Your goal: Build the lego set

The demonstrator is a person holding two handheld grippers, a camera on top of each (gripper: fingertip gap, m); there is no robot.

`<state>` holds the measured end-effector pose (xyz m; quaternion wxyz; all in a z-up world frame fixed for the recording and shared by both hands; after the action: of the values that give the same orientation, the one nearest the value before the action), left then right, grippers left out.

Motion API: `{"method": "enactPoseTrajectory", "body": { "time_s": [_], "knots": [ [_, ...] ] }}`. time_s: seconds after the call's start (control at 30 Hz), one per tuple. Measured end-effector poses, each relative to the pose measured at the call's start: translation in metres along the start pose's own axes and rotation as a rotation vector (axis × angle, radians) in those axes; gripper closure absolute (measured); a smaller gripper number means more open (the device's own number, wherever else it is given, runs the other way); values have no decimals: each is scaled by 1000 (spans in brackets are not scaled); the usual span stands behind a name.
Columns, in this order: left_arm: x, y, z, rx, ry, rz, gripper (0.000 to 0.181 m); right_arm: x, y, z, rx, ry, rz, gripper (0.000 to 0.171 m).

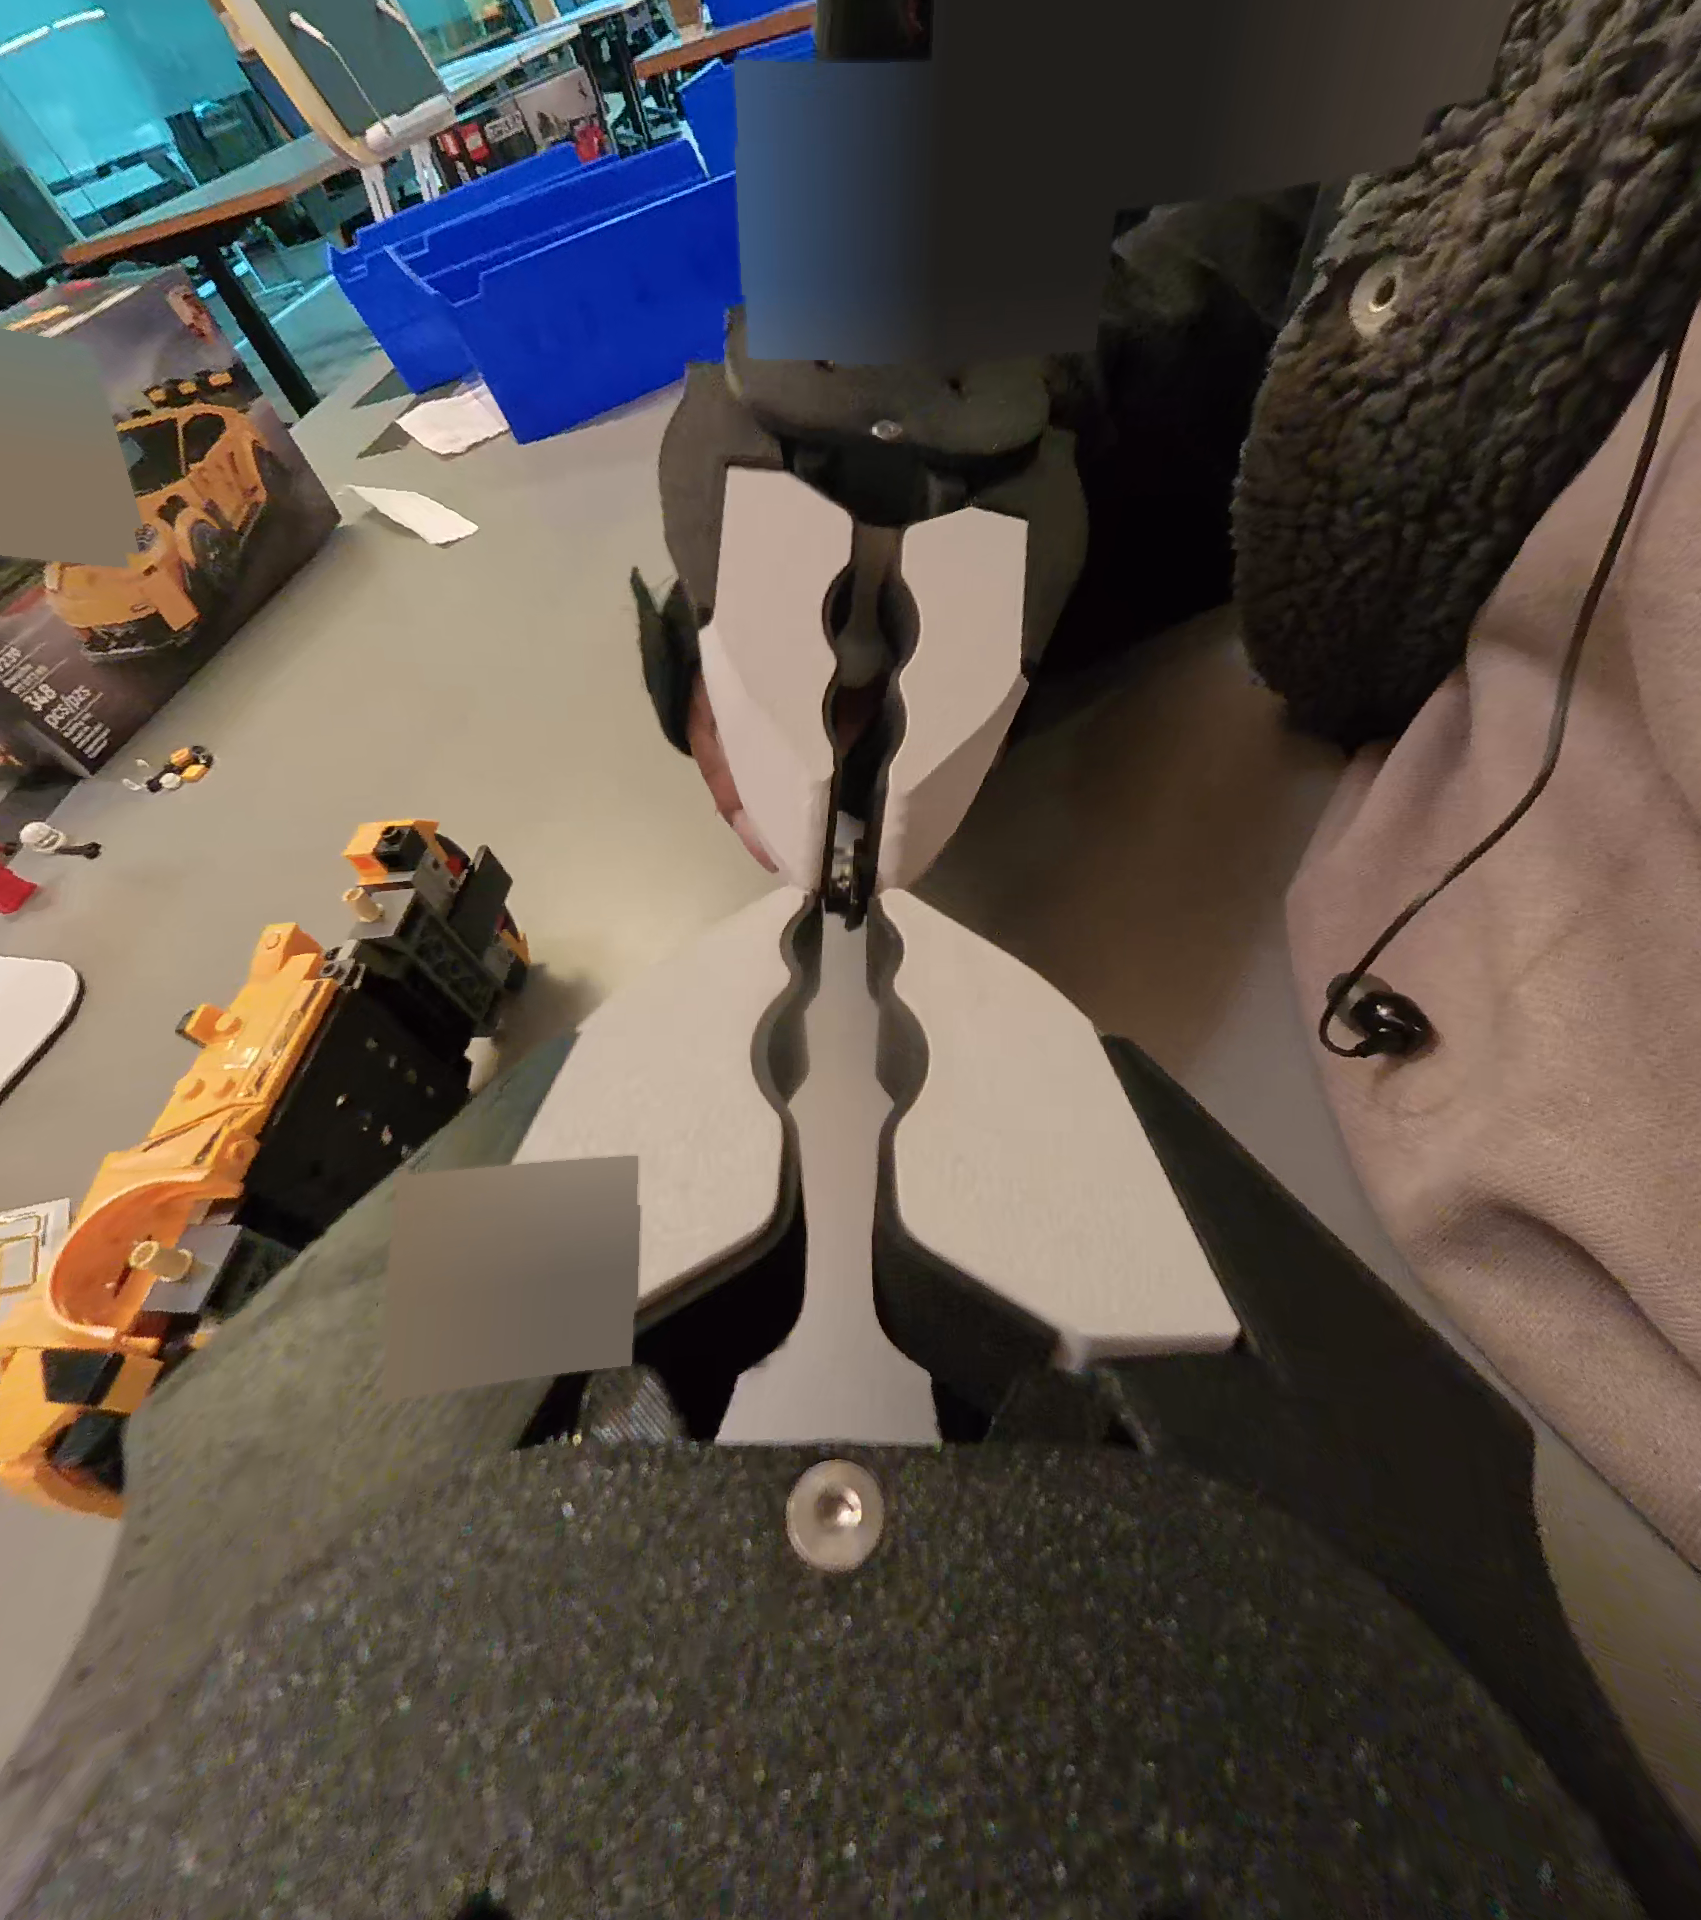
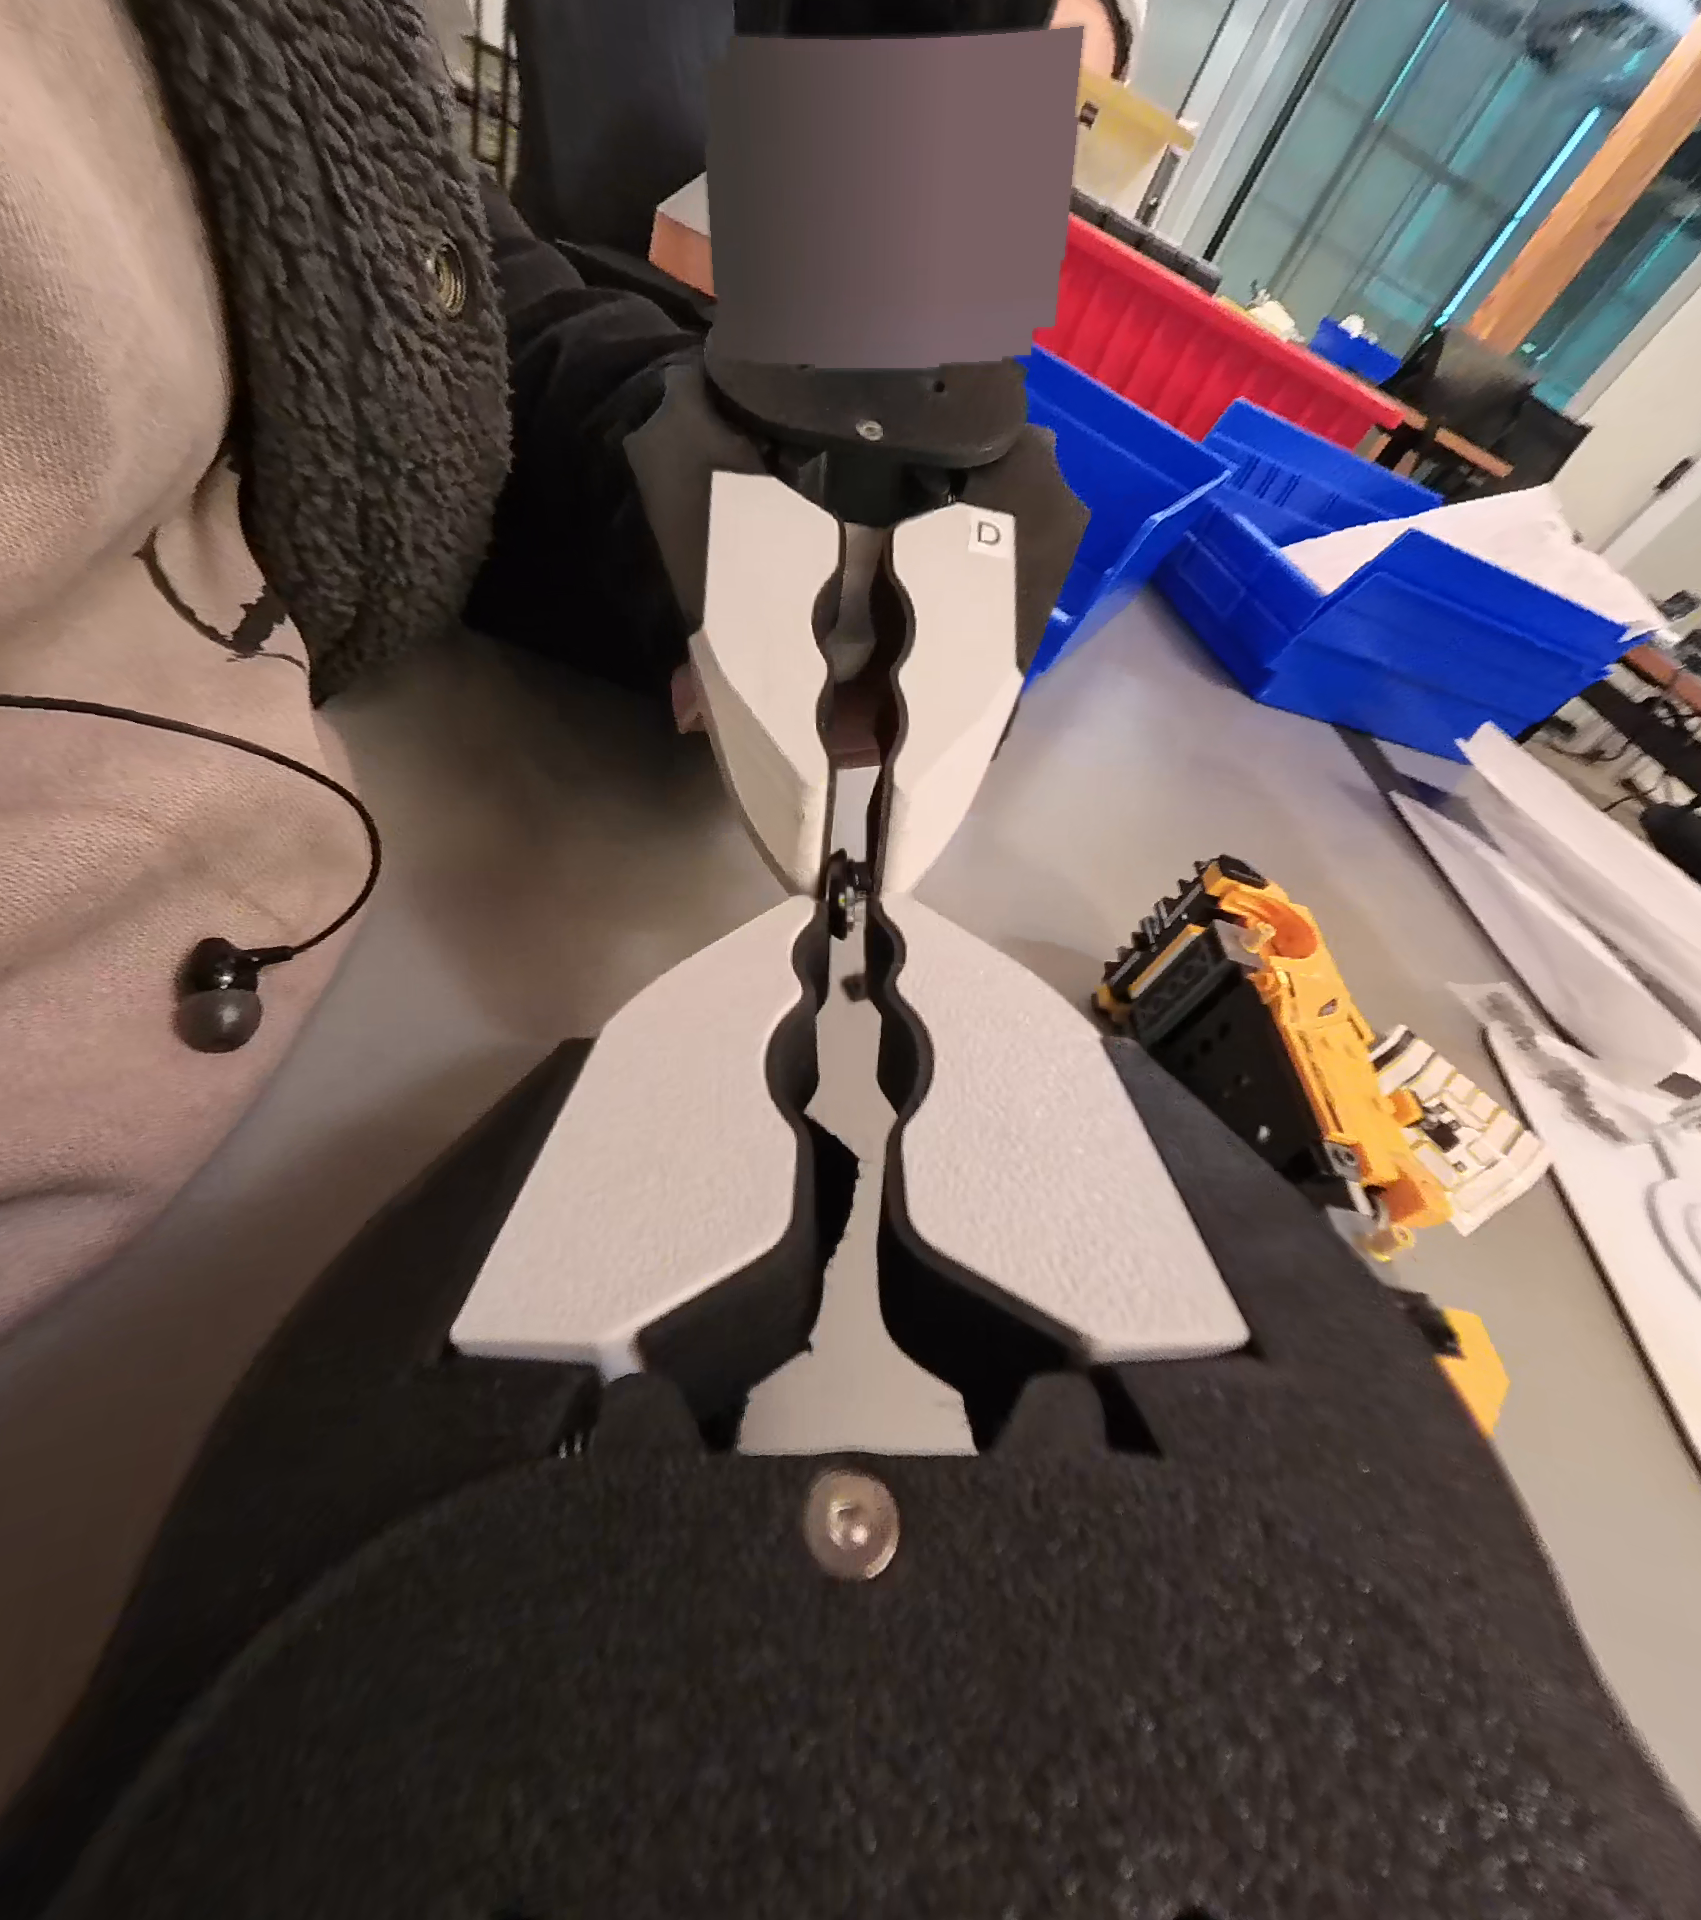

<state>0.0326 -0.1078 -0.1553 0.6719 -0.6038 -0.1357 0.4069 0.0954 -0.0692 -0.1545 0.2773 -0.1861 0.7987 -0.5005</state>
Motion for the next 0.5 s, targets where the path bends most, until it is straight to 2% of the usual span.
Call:
{"method": "enactPoseTrajectory", "body": {
  "time_s": [0.13, 0.3, 0.5],
  "knots": [
    [2, 1, 2, -61, 14, 1, 174, -3, 0, -1, -36, 34, 2, 165],
    [3, 1, 3, -321, 143, -23, 170, -3, -1, -2, -112, 78, 18, 165],
    [5, 1, 7, -602, 255, -49, 167, -2, -2, -1, -299, 150, 81, 165]
  ]
}}
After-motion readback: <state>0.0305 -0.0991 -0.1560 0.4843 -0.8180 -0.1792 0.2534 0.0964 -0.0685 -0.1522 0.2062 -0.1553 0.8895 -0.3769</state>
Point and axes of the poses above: each gripper's, where its closed fingertips meet, x out along the fingers, y out of its underside, z = x × y across the jaws, the point moved 4 cm from there along -x, back along the fingers, and after that the axes turned 5 degrees about -y, right-handed, at the moved point
